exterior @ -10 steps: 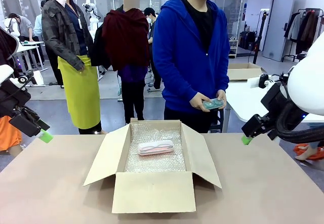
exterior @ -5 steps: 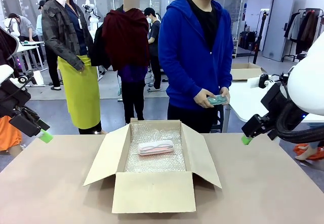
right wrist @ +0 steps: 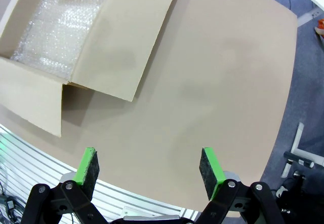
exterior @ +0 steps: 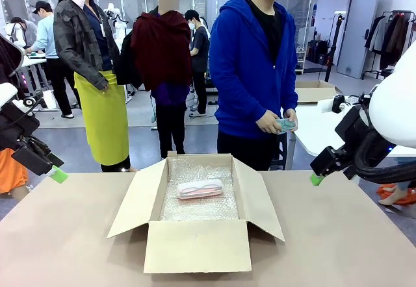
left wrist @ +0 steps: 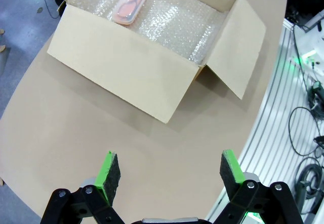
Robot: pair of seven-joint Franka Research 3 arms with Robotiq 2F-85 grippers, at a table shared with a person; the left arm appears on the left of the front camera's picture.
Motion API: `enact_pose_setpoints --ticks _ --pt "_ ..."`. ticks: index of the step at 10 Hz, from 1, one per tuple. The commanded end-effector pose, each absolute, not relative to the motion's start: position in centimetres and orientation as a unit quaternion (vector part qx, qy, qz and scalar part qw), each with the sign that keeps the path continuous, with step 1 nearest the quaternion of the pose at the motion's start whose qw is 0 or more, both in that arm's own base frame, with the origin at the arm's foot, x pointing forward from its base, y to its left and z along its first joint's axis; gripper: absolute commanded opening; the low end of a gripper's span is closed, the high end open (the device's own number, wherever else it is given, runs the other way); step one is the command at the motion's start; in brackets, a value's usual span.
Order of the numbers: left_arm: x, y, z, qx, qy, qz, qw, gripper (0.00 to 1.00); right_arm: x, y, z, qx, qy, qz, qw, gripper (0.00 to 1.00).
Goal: Pack the glasses set securely to prepare it for shipping.
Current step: Put the Glasses case from the right side of the table into the Package Box.
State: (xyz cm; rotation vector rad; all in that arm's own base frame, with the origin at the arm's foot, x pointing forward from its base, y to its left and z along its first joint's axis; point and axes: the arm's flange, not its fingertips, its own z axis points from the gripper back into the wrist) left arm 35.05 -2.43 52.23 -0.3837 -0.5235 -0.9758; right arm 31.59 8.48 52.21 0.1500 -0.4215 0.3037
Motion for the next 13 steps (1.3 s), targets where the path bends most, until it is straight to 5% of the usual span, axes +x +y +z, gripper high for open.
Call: enact_pose_setpoints --ticks 1,13 --pt "35.04 -2.11 52.42 -0.194 -0.251 -0.470 0.824 1.00 31.63 8.59 52.17 0.075 -0.210 0.145 0.964 1.00" --pt "35.04 -2.11 52.42 -0.194 -0.251 -0.470 0.824 1.00 31.63 8.59 52.17 0.075 -0.210 0.145 0.964 1.00"
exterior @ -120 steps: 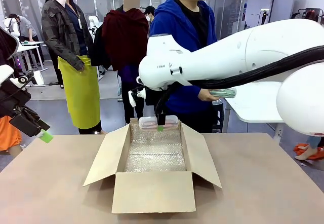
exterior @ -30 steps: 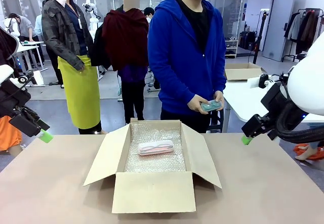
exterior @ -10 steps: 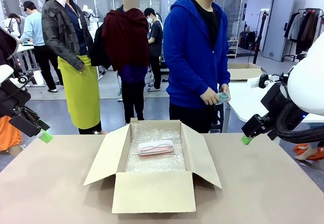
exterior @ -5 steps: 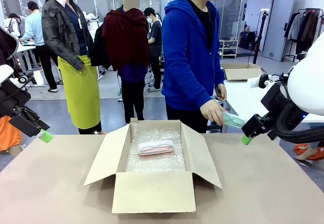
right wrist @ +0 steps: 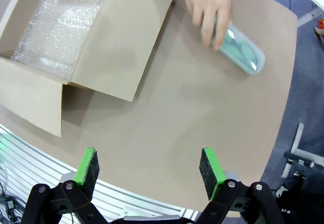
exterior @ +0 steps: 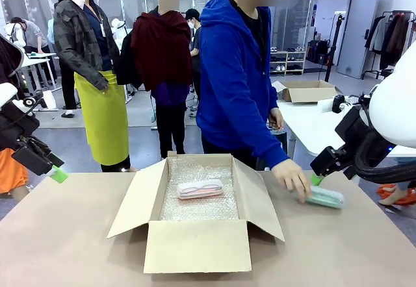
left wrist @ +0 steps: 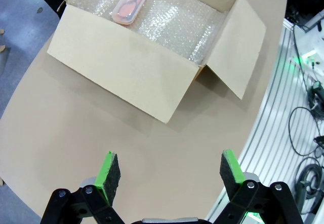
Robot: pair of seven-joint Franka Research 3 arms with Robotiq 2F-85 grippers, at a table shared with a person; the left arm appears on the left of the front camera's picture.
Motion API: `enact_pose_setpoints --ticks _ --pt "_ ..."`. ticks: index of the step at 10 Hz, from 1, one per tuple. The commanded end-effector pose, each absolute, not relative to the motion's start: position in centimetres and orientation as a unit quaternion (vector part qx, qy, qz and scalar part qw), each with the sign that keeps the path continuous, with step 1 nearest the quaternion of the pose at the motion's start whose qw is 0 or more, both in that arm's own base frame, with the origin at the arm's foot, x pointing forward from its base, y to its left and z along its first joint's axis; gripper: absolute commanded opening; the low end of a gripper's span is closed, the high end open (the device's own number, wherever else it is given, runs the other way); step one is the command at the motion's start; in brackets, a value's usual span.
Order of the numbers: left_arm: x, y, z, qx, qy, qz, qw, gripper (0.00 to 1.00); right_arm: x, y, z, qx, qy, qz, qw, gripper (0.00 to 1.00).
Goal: Pack the glasses set securely to prepare it for shipping.
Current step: Put the Glasses case from the right side of the table into the Package Box.
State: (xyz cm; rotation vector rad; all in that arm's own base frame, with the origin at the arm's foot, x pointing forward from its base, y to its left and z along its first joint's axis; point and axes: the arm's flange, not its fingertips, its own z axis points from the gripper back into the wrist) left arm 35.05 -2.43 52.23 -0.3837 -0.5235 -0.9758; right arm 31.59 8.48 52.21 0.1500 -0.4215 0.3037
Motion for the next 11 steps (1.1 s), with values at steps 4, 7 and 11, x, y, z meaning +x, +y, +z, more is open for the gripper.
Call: enact_pose_setpoints --ticks 4,7,11 --pt "35.0 -2.1 52.4 -0.194 -0.251 -0.470 0.824 1.00 31.6 8.6 52.2 0.075 -0.210 0.145 0.964 1.00" --pt "35.0 -2.1 52.4 -0.194 -0.251 -0.470 0.824 1.00 31.6 8.5 52.2 0.074 -0.208 0.150 0.964 1.00" --pt "35.0 -2.1 52.4 -0.194 -0.251 -0.470 0.824 1.00 36.3 5.8 54.3 0.025 -0.216 0.125 0.968 1.00"
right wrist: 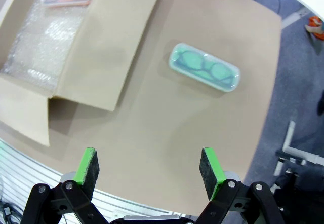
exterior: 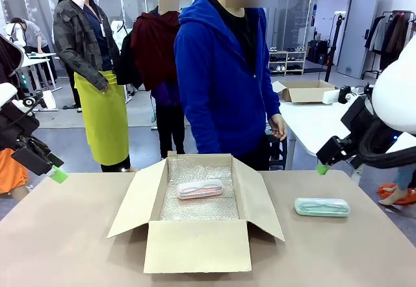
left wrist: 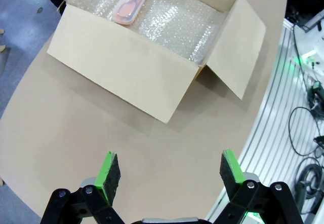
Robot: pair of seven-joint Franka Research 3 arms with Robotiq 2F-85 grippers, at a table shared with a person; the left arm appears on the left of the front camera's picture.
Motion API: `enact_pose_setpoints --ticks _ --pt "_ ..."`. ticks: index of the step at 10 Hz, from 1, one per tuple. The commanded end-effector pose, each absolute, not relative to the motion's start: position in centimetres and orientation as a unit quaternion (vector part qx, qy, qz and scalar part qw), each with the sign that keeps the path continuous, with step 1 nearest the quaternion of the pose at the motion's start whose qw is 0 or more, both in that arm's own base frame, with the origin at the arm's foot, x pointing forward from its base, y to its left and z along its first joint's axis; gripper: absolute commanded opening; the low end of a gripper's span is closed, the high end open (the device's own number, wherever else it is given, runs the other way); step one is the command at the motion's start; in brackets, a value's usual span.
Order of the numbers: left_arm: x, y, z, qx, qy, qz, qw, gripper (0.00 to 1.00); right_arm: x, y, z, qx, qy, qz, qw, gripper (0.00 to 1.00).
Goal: Pack the glasses set securely to prepare it for shipping.
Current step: Put the Glasses case from the right side of the table into the Package Box.
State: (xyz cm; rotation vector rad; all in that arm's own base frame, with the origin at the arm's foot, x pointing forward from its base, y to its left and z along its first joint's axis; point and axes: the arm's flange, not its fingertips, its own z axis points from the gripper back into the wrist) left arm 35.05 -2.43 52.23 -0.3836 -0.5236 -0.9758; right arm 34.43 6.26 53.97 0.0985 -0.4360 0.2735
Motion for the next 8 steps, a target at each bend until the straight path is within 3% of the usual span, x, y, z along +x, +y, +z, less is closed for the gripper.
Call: enact_pose_setpoints --ticks 1,5,8 --pt "35.0 -2.1 52.4 -0.194 -0.251 -0.470 0.824 1.00 37.4 5.3 54.7 0.028 -0.212 0.130 0.968 1.00" --pt "35.0 -2.1 52.4 -0.194 -0.251 -0.470 0.824 1.00 45.0 2.0 53.8 0.034 -0.187 0.166 0.968 1.00" --pt "35.0 -2.1 52.4 -0.194 -0.251 -0.470 0.824 1.00 49.2 0.4 51.4 0.022 -0.149 0.272 0.950 1.00"
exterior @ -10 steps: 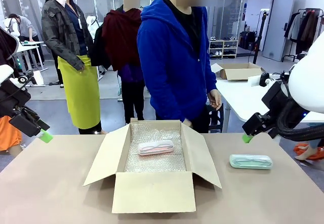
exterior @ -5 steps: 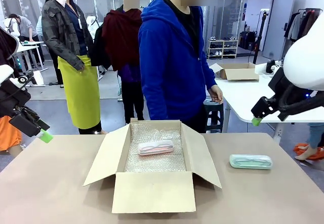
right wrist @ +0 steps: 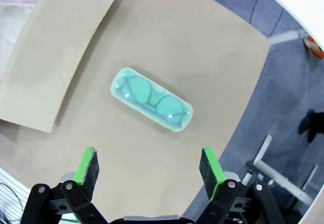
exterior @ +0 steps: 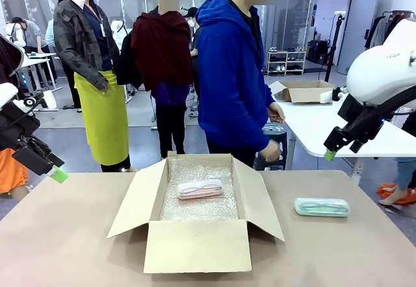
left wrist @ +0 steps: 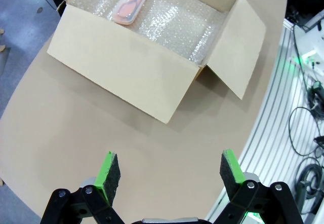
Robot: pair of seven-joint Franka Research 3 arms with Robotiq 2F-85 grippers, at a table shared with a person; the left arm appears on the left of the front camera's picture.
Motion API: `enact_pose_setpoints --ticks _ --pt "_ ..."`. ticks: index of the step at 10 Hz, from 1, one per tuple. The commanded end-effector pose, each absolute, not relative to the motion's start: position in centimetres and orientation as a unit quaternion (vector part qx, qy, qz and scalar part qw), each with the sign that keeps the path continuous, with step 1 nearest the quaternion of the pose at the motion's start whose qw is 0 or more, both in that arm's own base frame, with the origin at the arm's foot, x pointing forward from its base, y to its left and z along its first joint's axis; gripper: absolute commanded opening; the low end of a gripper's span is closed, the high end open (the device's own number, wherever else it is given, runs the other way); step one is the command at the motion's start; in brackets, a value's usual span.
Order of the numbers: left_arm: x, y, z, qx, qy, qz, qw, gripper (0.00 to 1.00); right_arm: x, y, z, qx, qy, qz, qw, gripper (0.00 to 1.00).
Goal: Pack the glasses set securely to prepare it for shipping.
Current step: Put the Glasses case from the right side of the table into the Package Box.
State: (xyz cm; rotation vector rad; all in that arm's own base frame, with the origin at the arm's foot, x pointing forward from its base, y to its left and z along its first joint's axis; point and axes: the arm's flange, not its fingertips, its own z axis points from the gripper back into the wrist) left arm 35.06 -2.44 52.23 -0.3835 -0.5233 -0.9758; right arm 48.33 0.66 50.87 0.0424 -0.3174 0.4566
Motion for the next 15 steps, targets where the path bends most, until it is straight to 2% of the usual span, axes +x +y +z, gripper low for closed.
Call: enact_pose_setpoints --ticks 1,3,5,7,8,12,13,14,15 --pt "35.0 -2.1 52.4 -0.194 -0.251 -0.470 0.824 1.00 50.0 0.3 50.5 0.003 -0.139 0.360 0.923 1.00" --pt "35.0 -2.1 52.4 -0.194 -0.251 -0.470 0.824 1.00 50.2 1.1 49.7 -0.030 -0.066 0.483 0.873 1.00" --pt "35.0 -2.1 52.4 -0.194 -0.251 -0.470 0.824 1.00 49.6 1.7 49.0 -0.014 -0.049 0.573 0.818 1.00" --pt "35.0 -2.1 52.4 -0.194 -0.251 -0.470 0.824 1.00 48.9 1.7 48.7 -0.007 -0.031 0.609 0.793 1.00" --pt "35.0 -2.1 52.4 -0.194 -0.251 -0.470 0.824 1.00 48.8 1.7 49.0 0.008 -0.054 0.591 0.805 1.00" --pt "35.0 -2.1 52.4 -0.194 -0.251 -0.470 0.824 1.00 49.2 2.1 48.3 -0.001 -0.038 0.594 0.804 1.00" --pt "35.0 -2.1 52.4 -0.194 -0.251 -0.470 0.824 1.00 49.8 2.2 46.9 -0.031 -0.010 0.630 0.776 1.00" --pt "35.0 -2.1 52.4 -0.194 -0.251 -0.470 0.824 1.00 50.8 2.4 45.9 -0.029 -0.015 0.675 0.737 1.00" --pt "35.0 -2.1 52.4 -0.194 -0.251 -0.470 0.824 1.00 52.1 2.4 44.4 -0.017 -0.004 0.682 0.731 1.00"
